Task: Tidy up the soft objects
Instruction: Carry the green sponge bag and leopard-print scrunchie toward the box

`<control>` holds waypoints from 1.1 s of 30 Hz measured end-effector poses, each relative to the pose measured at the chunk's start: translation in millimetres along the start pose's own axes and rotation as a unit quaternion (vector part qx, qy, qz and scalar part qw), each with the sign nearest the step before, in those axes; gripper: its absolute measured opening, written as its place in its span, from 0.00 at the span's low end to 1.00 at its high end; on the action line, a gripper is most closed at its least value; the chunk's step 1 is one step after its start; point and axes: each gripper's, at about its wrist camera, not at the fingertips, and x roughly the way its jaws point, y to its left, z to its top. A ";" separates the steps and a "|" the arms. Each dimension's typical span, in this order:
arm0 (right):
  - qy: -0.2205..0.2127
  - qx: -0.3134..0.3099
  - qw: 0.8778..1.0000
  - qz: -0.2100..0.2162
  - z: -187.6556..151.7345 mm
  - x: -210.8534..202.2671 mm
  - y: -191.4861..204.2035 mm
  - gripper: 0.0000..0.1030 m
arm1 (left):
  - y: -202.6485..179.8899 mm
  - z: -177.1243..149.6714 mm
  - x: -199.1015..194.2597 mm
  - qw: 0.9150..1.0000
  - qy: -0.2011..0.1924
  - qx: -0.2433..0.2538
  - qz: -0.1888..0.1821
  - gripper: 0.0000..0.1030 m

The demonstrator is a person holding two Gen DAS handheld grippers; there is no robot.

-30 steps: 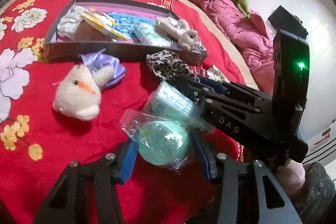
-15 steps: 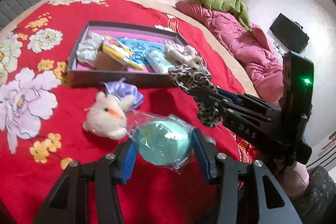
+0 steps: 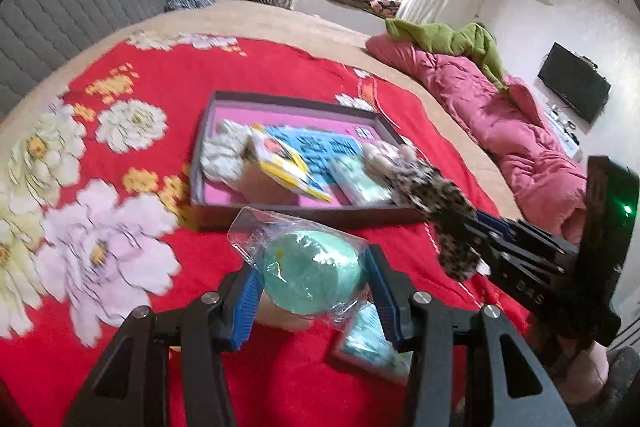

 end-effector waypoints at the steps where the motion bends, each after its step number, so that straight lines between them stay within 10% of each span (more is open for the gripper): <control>1: 0.000 0.000 1.000 0.000 0.0 0.4 -0.1 0.23 | 2.0 3.0 -0.7 1.000 -0.005 0.000 0.005 0.49; 33: -0.030 0.014 0.999 -0.022 31.8 21.3 -2.5 0.23 | 48.7 58.4 42.2 0.997 -0.016 -0.013 0.074 0.49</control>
